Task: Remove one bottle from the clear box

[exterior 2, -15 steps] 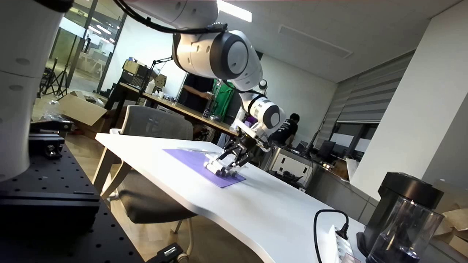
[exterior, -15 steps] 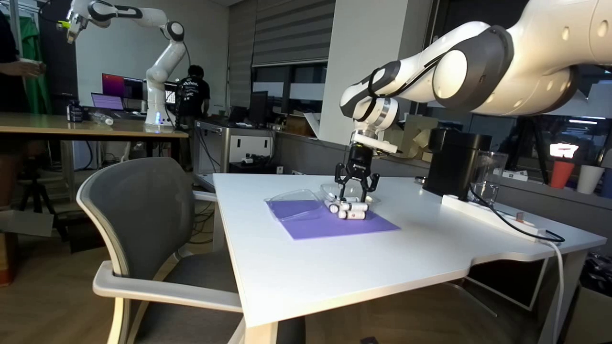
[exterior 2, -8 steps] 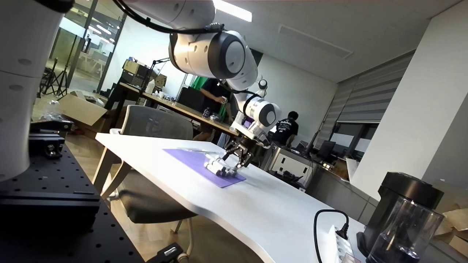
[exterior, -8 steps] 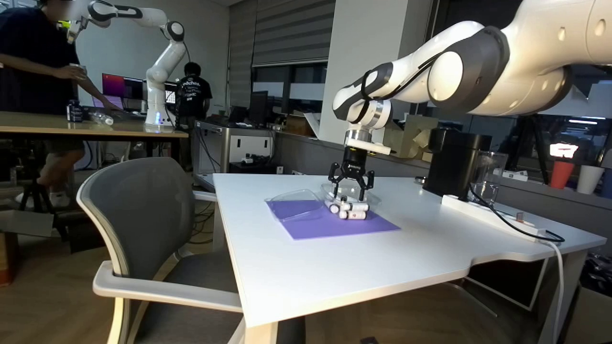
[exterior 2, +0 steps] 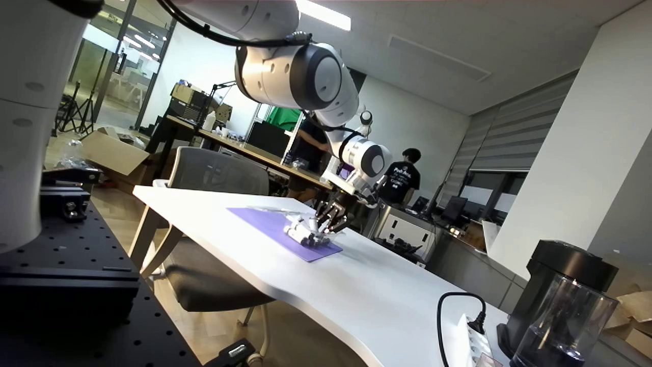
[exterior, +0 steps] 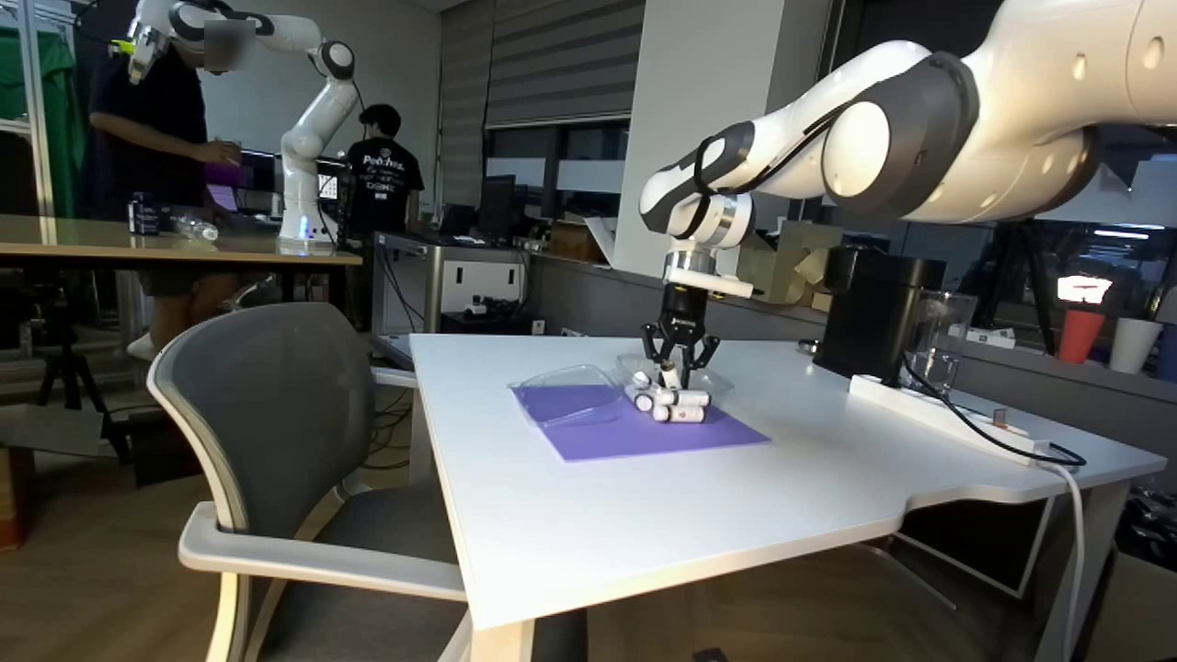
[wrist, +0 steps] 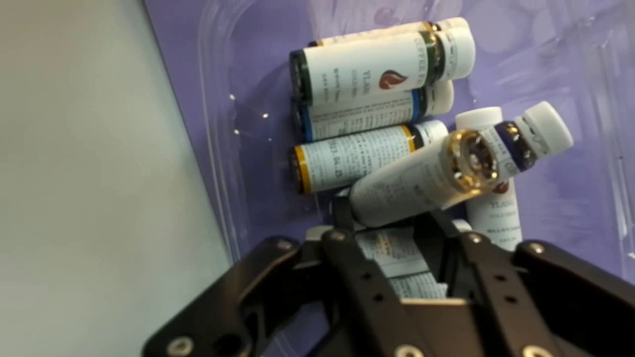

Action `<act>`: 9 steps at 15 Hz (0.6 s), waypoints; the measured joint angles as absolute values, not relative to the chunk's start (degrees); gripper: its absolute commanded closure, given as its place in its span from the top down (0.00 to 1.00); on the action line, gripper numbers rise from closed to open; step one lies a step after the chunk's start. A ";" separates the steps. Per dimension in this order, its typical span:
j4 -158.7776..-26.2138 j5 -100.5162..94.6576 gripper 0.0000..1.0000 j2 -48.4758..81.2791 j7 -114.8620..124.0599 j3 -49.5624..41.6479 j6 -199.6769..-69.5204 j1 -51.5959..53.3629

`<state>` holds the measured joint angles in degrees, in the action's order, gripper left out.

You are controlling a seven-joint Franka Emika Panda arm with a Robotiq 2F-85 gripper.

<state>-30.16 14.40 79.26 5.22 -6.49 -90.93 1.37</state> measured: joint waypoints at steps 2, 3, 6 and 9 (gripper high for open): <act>-30.16 14.45 0.53 79.25 5.33 -6.52 -89.82 1.23; -30.16 14.46 0.58 79.25 5.47 -6.52 -89.09 1.19; -30.14 14.59 0.80 79.15 5.59 -6.48 -83.70 1.05; -30.04 14.91 0.46 78.89 5.83 -6.38 -77.34 0.94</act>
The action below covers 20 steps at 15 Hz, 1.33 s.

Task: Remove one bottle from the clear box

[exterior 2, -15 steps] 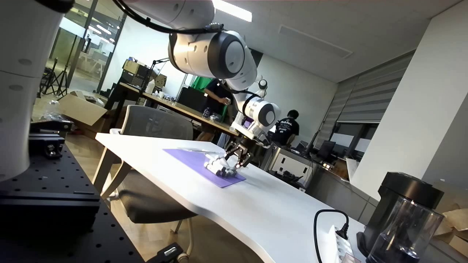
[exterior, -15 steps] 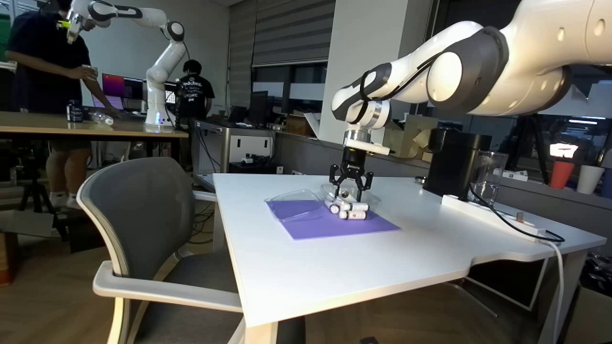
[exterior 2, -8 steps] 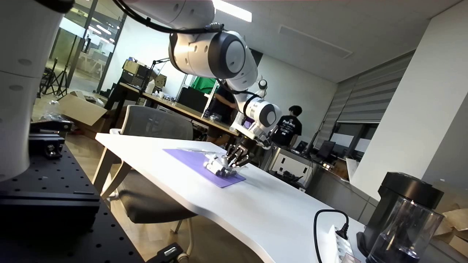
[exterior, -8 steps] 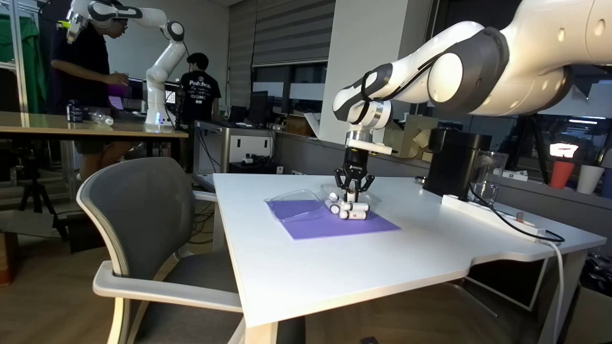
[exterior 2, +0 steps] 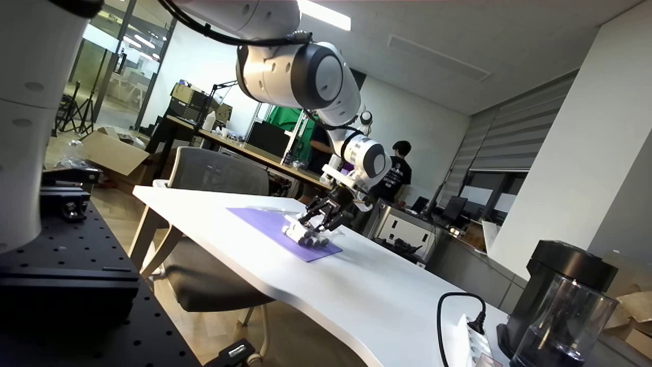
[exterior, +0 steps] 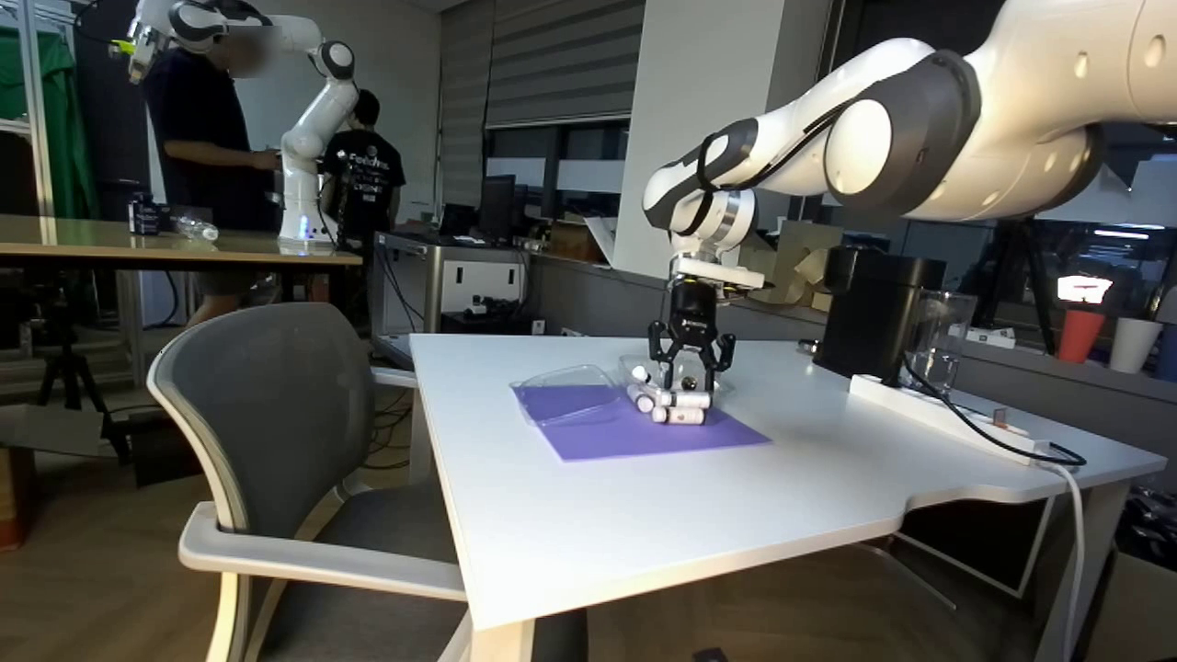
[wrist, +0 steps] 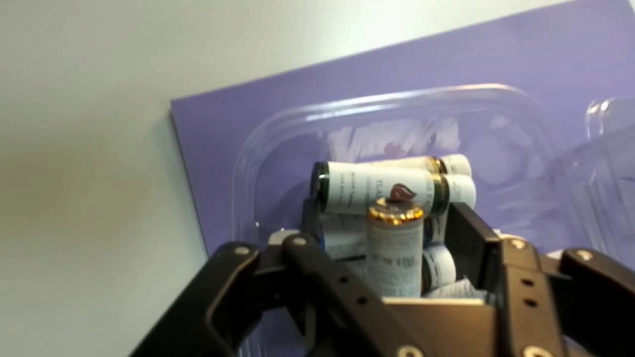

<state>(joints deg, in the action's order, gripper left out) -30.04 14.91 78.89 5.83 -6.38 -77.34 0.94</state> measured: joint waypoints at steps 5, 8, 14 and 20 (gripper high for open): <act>-29.68 15.82 0.16 78.82 5.84 -6.31 -73.86 0.44; -29.40 15.92 0.02 78.82 5.84 -6.31 -74.75 0.27; -28.31 15.32 0.52 78.82 5.31 -6.56 -78.41 0.80; -26.96 10.36 0.89 80.17 2.25 -5.38 -83.24 1.37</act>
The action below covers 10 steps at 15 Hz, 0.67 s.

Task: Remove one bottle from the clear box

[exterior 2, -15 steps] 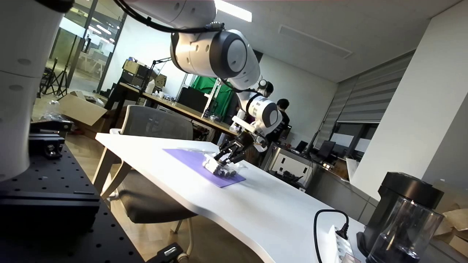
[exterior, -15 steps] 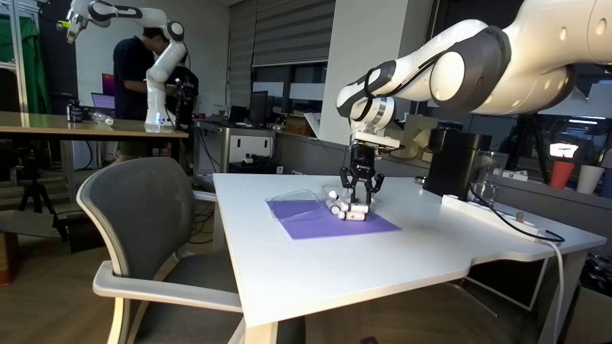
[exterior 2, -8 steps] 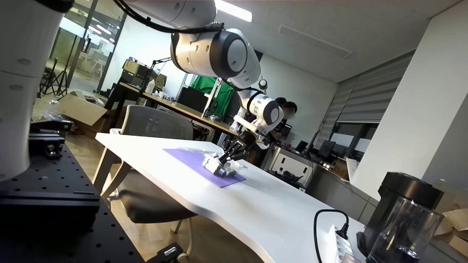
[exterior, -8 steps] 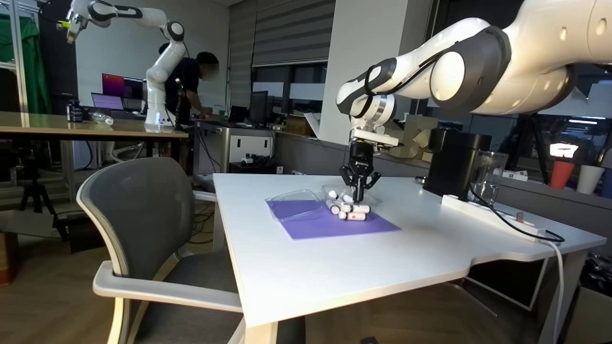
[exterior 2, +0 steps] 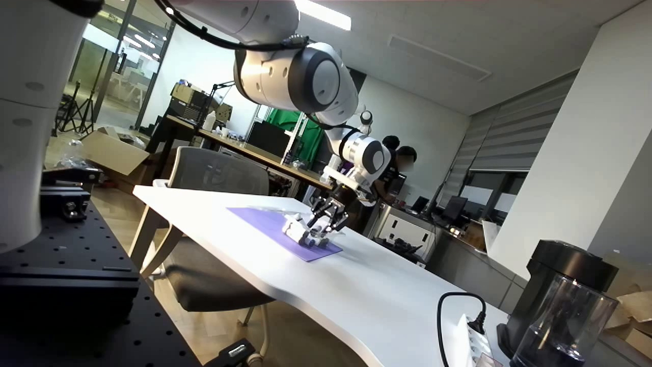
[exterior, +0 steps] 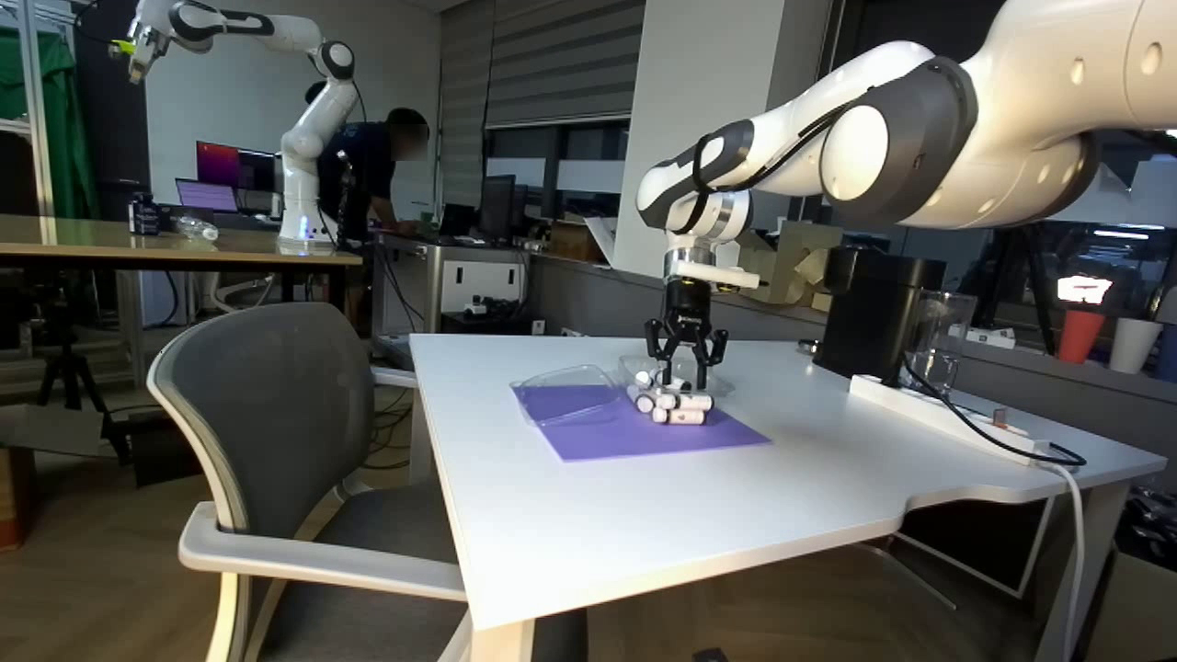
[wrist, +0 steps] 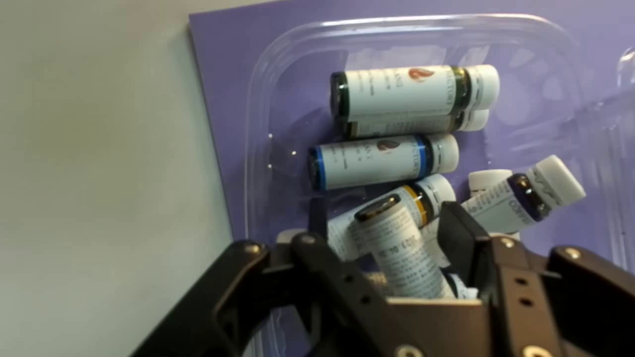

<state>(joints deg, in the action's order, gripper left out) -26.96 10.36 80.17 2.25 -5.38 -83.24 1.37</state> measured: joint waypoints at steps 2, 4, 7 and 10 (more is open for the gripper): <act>-24.86 7.54 0.53 81.46 0.73 -4.26 -84.13 1.36; -23.59 6.43 0.44 82.19 -0.74 -3.69 -85.57 1.46; -23.84 6.53 0.22 82.21 -3.06 -3.65 -89.51 1.53; -23.90 6.82 0.03 82.21 -5.08 -3.39 -91.83 1.35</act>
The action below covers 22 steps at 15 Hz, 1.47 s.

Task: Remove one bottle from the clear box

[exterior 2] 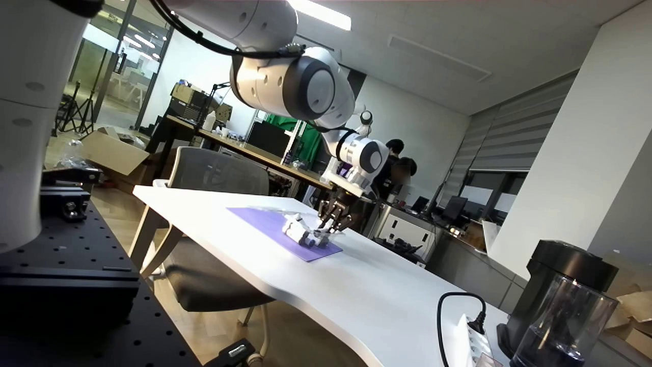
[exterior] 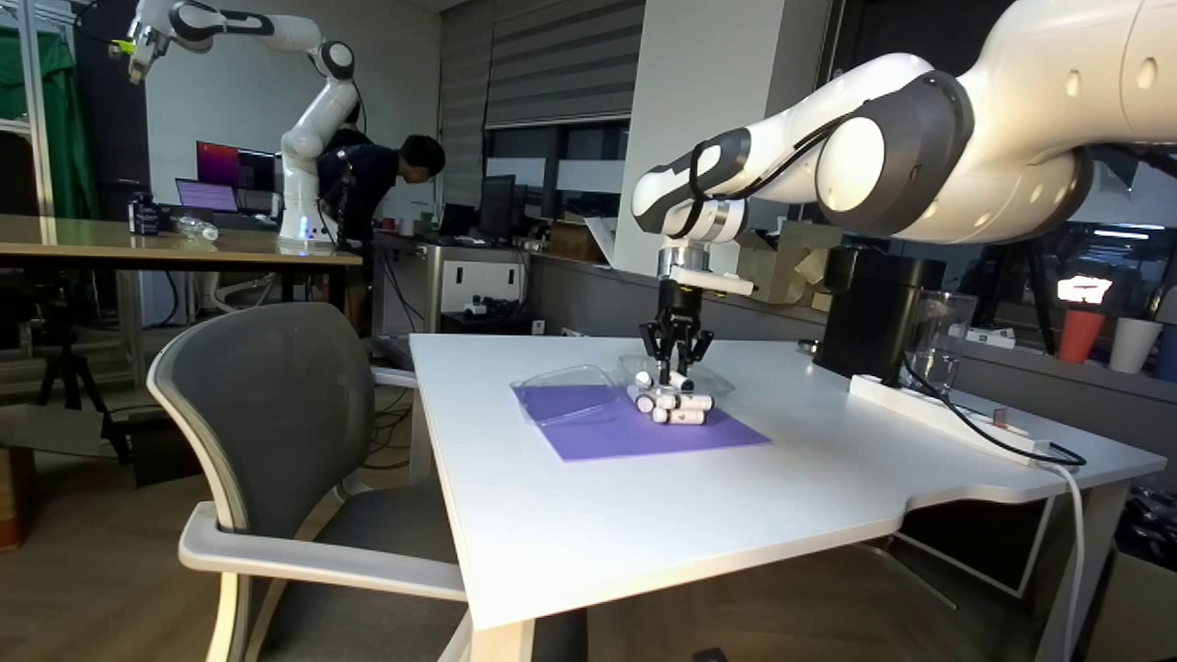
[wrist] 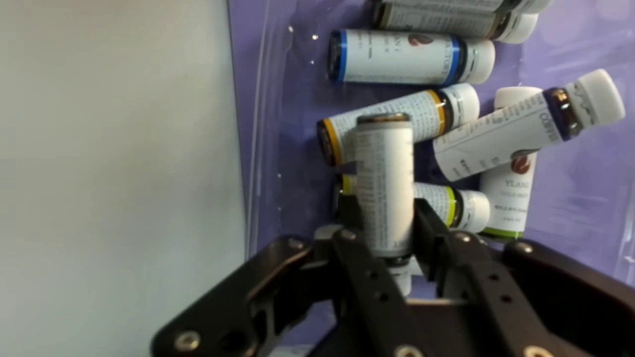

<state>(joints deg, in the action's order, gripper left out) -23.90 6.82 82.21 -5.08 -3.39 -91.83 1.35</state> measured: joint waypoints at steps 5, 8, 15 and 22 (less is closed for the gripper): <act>-23.82 9.58 0.07 81.78 -8.74 -1.04 -92.17 0.34; -23.67 12.05 0.07 79.86 -11.63 0.95 -91.34 -0.78; -23.06 12.65 0.07 76.01 -13.64 0.96 -98.05 -4.79; -24.34 12.64 0.07 78.49 -13.63 0.85 -105.03 -11.92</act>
<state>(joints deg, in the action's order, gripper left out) -24.34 12.64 78.49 -13.63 0.85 -105.03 -11.92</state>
